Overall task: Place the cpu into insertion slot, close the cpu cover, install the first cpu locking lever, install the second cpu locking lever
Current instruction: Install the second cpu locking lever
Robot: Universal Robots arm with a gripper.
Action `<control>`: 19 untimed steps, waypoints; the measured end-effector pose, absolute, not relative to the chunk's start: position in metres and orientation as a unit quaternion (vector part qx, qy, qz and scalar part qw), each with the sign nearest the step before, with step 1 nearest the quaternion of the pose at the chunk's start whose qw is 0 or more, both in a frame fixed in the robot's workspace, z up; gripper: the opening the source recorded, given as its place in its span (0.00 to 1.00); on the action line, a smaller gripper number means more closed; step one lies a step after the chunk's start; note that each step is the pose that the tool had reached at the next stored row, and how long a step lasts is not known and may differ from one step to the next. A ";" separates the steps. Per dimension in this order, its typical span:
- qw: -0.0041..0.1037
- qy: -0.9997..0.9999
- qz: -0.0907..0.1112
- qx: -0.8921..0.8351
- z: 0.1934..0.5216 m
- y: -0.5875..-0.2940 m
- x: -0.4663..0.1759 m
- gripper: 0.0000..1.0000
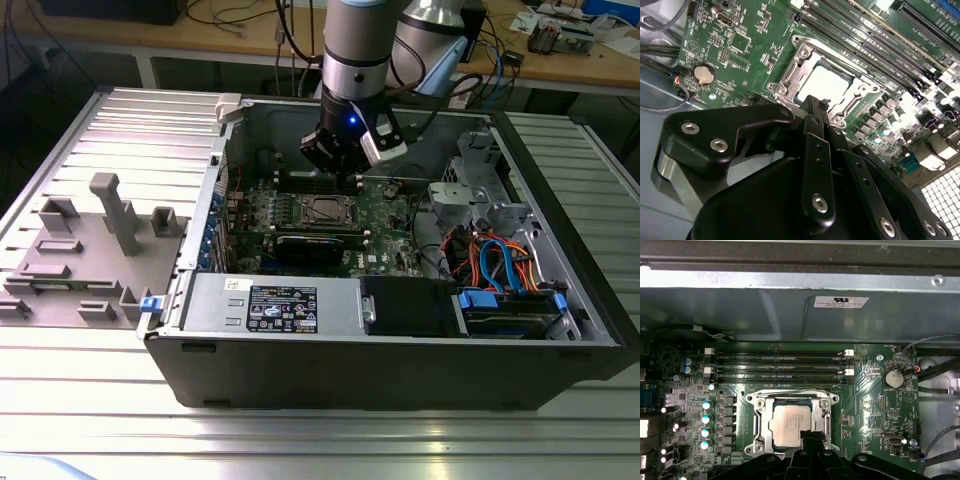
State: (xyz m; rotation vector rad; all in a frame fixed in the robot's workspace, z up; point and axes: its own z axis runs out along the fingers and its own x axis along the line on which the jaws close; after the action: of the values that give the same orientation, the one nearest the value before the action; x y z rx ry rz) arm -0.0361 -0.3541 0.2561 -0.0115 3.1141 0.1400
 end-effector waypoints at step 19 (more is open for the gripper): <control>0.012 0.999 0.045 -0.006 0.261 -0.368 -0.036 0.11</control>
State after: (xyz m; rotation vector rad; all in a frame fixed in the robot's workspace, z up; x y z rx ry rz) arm -0.0360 -0.3680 0.2610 -0.0174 3.1149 0.1396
